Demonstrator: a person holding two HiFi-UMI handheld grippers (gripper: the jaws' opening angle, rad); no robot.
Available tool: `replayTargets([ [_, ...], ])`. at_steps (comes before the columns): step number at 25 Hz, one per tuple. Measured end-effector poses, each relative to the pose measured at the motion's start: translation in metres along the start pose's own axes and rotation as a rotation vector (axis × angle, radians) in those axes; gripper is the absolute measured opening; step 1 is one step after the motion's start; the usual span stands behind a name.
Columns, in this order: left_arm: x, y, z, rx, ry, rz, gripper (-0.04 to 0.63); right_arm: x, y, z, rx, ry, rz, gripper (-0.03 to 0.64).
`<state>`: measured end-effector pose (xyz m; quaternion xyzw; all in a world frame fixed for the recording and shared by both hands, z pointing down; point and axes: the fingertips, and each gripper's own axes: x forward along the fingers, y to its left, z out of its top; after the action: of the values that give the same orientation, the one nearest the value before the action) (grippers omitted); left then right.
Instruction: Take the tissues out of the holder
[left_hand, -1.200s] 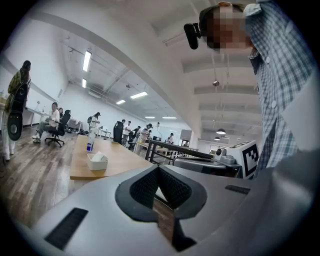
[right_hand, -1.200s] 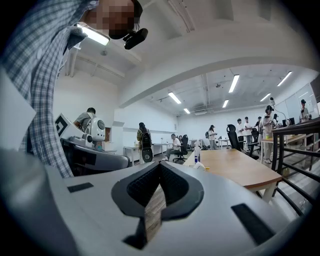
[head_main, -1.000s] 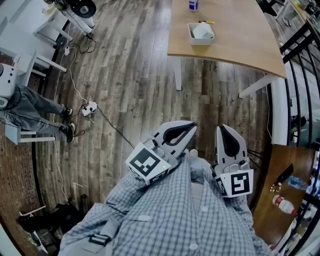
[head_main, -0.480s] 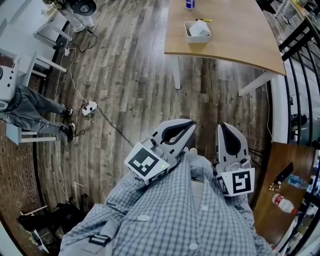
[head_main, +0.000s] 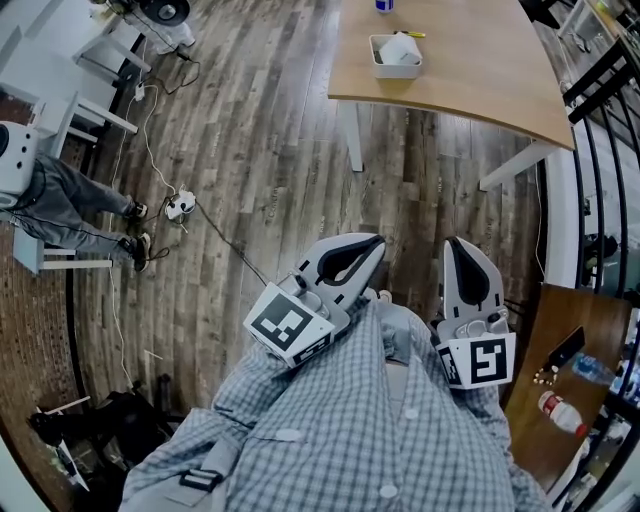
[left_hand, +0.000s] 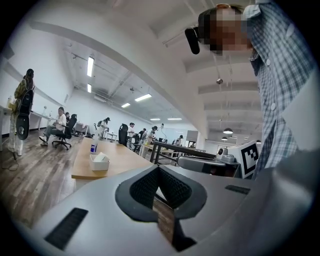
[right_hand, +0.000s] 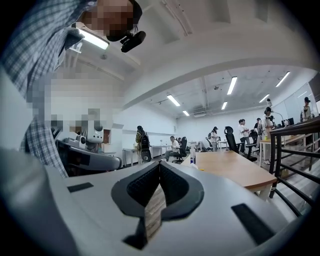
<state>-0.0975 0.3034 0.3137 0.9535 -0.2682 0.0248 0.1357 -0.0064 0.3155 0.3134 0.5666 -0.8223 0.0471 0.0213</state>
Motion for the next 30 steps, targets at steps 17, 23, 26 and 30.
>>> replayTargets([
  [17, -0.003, -0.02, -0.008, 0.019, 0.002, 0.051, 0.005, -0.04, -0.035, -0.003, -0.022, 0.003, -0.022, 0.012],
  [23, -0.005, -0.017, -0.007, 0.019, 0.002, 0.063, 0.005, -0.034, -0.025, -0.01, -0.041, 0.028, 0.011, 0.012],
  [26, -0.004, -0.013, -0.008, 0.018, 0.007, 0.052, 0.005, -0.029, -0.019, -0.012, -0.062, 0.039, 0.025, 0.012],
  [30, 0.007, -0.007, -0.005, 0.021, 0.015, 0.012, 0.005, -0.022, -0.021, -0.014, -0.062, 0.054, 0.015, 0.012],
])
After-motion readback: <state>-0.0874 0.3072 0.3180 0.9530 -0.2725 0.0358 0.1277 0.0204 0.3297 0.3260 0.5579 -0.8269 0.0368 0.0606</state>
